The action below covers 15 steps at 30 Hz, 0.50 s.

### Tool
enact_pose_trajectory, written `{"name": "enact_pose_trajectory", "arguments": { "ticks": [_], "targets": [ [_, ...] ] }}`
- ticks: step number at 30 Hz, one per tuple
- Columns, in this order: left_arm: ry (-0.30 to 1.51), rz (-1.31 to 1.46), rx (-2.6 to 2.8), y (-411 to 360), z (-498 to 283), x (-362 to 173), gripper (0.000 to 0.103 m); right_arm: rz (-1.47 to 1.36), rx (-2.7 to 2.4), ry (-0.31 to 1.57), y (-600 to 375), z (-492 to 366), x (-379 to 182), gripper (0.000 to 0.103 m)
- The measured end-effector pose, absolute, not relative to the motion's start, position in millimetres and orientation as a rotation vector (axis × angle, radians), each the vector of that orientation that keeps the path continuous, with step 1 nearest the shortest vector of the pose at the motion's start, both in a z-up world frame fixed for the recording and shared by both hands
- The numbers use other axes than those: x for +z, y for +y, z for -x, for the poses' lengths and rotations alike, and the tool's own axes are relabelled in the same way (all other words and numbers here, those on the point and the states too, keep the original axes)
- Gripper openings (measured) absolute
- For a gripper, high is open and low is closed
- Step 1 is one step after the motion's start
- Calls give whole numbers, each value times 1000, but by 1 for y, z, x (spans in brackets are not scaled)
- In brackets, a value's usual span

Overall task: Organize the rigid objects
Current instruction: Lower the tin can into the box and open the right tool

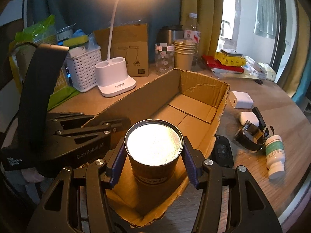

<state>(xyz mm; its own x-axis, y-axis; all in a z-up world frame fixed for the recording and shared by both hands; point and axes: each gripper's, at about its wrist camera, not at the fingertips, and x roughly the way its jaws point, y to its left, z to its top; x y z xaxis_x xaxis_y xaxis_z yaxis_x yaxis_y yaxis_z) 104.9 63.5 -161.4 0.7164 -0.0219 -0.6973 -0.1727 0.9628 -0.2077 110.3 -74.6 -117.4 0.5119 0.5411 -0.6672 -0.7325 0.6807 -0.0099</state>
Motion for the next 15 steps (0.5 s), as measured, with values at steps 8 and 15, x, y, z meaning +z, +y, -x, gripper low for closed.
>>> {"name": "enact_pose_trajectory", "arguments": {
  "ticks": [8, 15],
  "targets": [
    [762, 263, 103, 63, -103, -160, 9, 331, 810, 690, -73, -112, -119, 58],
    [763, 264, 117, 64, -101, -160, 9, 318, 832, 658, -77, -106, -110, 81]
  ]
}}
